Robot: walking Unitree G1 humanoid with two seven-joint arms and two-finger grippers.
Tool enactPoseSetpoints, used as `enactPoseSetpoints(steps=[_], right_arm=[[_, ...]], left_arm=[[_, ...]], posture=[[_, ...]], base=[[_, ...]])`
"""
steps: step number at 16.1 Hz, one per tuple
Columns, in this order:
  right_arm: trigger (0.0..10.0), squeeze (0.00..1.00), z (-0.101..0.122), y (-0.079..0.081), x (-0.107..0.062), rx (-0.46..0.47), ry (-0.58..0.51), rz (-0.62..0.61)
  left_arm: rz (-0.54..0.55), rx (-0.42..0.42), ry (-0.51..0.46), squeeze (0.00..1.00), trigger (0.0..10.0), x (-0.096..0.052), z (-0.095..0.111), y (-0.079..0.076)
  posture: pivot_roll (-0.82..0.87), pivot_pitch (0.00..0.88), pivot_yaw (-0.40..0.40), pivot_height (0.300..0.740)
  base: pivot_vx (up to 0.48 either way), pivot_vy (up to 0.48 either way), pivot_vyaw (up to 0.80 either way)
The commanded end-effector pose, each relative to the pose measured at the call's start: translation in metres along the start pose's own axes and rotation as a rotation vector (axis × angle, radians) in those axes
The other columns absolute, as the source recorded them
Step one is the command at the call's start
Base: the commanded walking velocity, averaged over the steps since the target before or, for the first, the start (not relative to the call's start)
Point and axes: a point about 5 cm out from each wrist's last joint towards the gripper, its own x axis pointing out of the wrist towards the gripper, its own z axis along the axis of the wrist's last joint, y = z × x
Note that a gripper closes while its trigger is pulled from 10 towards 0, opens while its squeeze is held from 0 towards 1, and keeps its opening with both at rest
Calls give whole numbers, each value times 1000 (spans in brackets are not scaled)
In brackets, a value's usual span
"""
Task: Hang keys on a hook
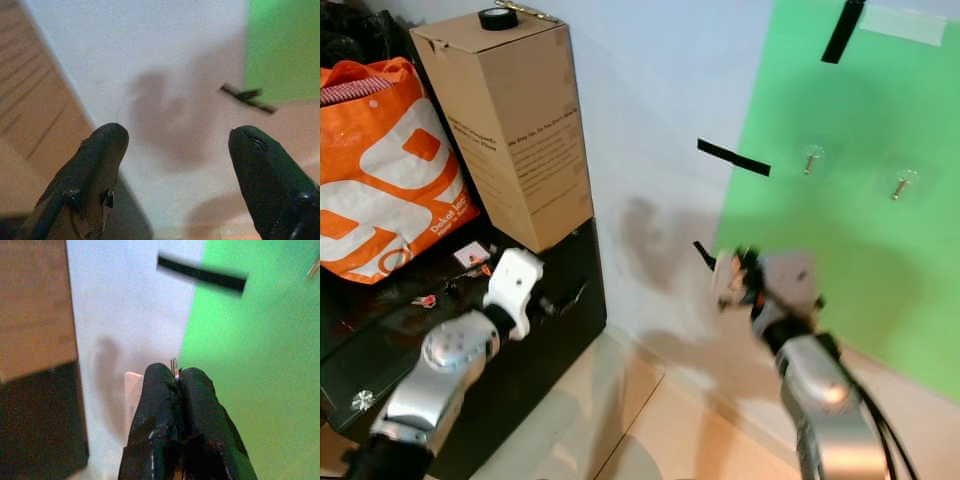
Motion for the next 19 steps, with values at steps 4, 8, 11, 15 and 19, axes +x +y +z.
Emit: enactPoseSetpoints(steps=[4,8,11,15,19], right_arm=[[10000,0,33,-21,8,67,-64,-44],[10000,0,53,-38,20,129,-102,-107],[10000,0,61,-44,29,138,-111,-119],[10000,0,66,-52,40,142,-99,-140],[10000,0,64,-59,42,145,-75,-176]], left_arm=[[-267,69,-92,0,10000,7,31,-17],[-395,98,-123,0,10000,10,48,-24],[-404,99,-136,0,10000,14,54,-22],[-429,100,-146,0,10000,15,61,-23],[-460,94,-149,0,10000,13,63,-25]], posture=[[-199,0,48,740],[-204,0,54,740],[-203,0,56,740],[-196,0,52,740],[-194,0,49,740]], base=[[0,0,0],[0,0,0],[0,0,0],[0,0,0],[0,0,0]])
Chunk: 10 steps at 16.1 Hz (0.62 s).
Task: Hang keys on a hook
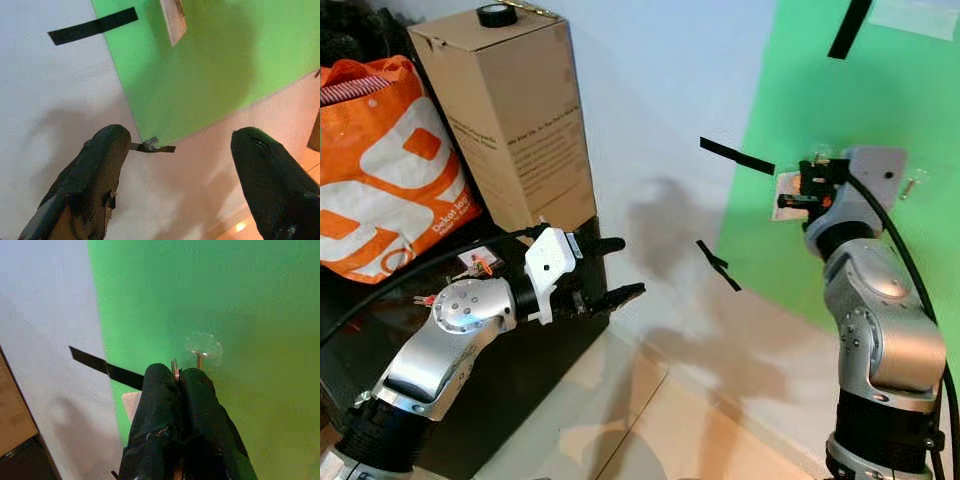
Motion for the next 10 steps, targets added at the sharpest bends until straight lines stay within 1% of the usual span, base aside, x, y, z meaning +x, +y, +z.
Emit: enactPoseSetpoints(steps=[1,4,9,10], right_arm=[[10000,0,2,-5,2,15,7,-23],[10000,0,1,-13,4,33,12,-74],[10000,0,-4,-17,8,55,39,-103],[10000,0,-7,-17,8,45,59,-101]], left_arm=[[-20,18,-11,0,10000,0,7,0],[-31,15,-14,0,10000,1,7,-1],[-42,10,-14,0,10000,1,7,-3],[-42,9,-13,0,10000,1,7,-3]], posture=[[-195,0,51,740],[-196,0,54,740],[-196,0,53,740],[-196,0,52,740]], base=[[0,0,0],[0,0,0],[0,0,0],[0,0,0]])
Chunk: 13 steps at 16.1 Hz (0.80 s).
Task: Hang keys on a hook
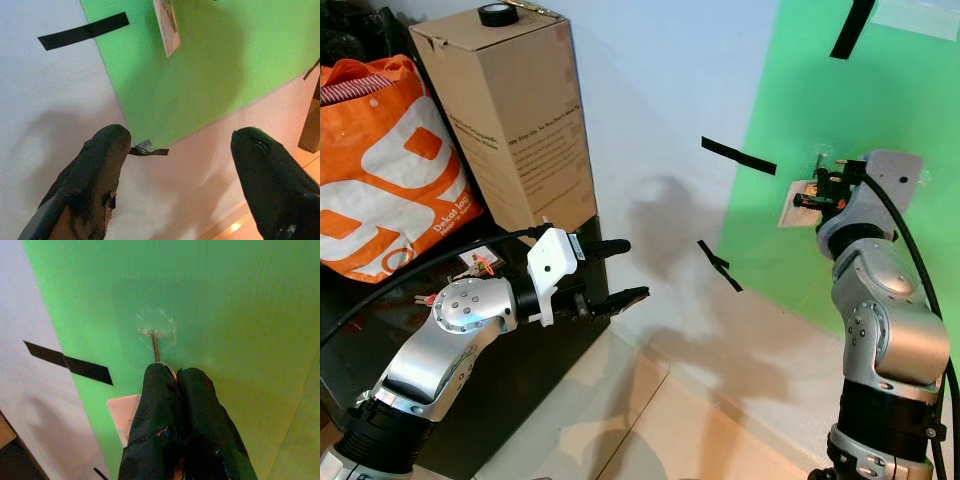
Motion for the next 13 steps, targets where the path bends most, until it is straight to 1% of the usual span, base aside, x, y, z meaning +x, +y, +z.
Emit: enactPoseSetpoints(steps=[1,3,8,12,13], right_arm=[[10000,0,-3,0,1,-14,35,2],[10000,0,-12,2,-1,-22,74,16],[10000,0,-19,5,-4,-18,109,28],[10000,0,-18,1,-6,-13,99,13],[10000,0,-15,1,-6,-10,80,16]], left_arm=[[-12,11,-5,0,10000,-1,4,0],[-14,9,-3,0,10000,-1,4,0],[-23,9,-2,0,10000,0,4,-1],[-22,15,-7,0,10000,0,5,-1],[-26,12,-14,0,10000,1,6,-1]], posture=[[-194,0,50,740],[-194,0,49,740],[-198,0,53,740],[-197,0,53,740],[-198,0,54,740]], base=[[0,0,0],[0,0,0],[0,0,0],[0,0,0],[0,0,0]])
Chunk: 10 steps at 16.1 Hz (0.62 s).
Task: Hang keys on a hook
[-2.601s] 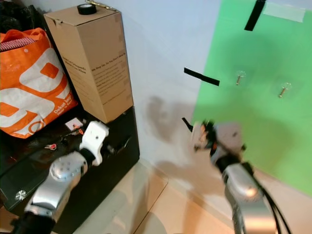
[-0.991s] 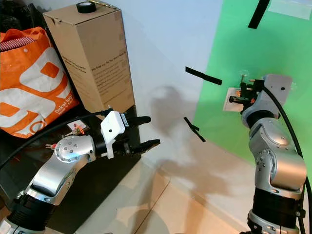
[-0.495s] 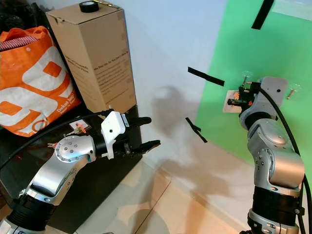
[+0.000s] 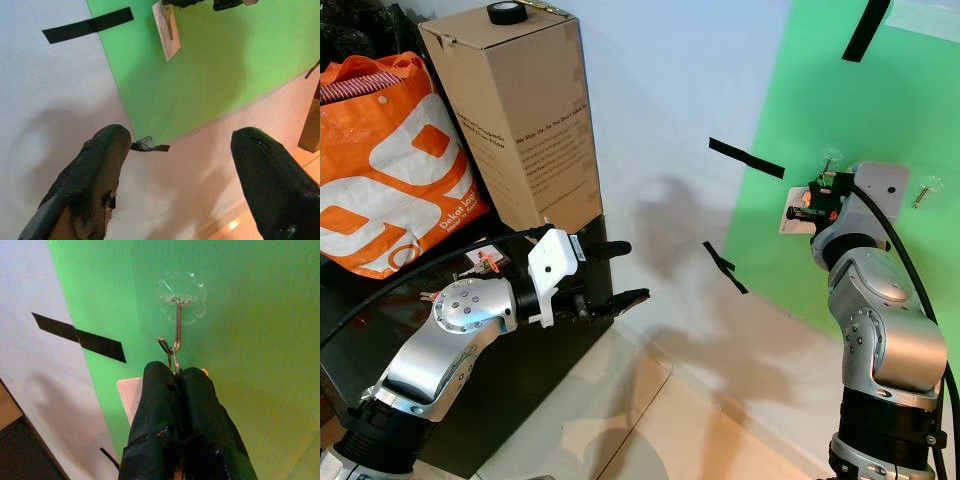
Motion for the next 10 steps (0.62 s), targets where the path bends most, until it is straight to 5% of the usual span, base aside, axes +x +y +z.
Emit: enactPoseSetpoints(steps=[1,2,3,4,10], right_arm=[[10000,0,-4,0,-1,18,19,9],[10000,365,-2,3,-2,30,5,29],[10000,365,-2,3,-3,34,3,32],[10000,1000,-2,3,-4,46,-1,31],[10000,1000,0,1,-14,69,-76,49]], left_arm=[[-16,12,-27,0,10000,1,8,0],[-20,-3,-57,0,10000,2,12,0],[-21,-6,-63,0,10000,3,13,0],[-20,-14,-88,0,10000,4,17,0],[-23,-20,-96,0,10000,4,17,-1]], posture=[[-198,0,54,740],[-200,0,56,740],[-200,0,56,740],[-201,0,56,740],[-203,0,54,740]], base=[[0,0,0],[0,0,0],[0,0,0],[0,0,0],[0,0,0]])
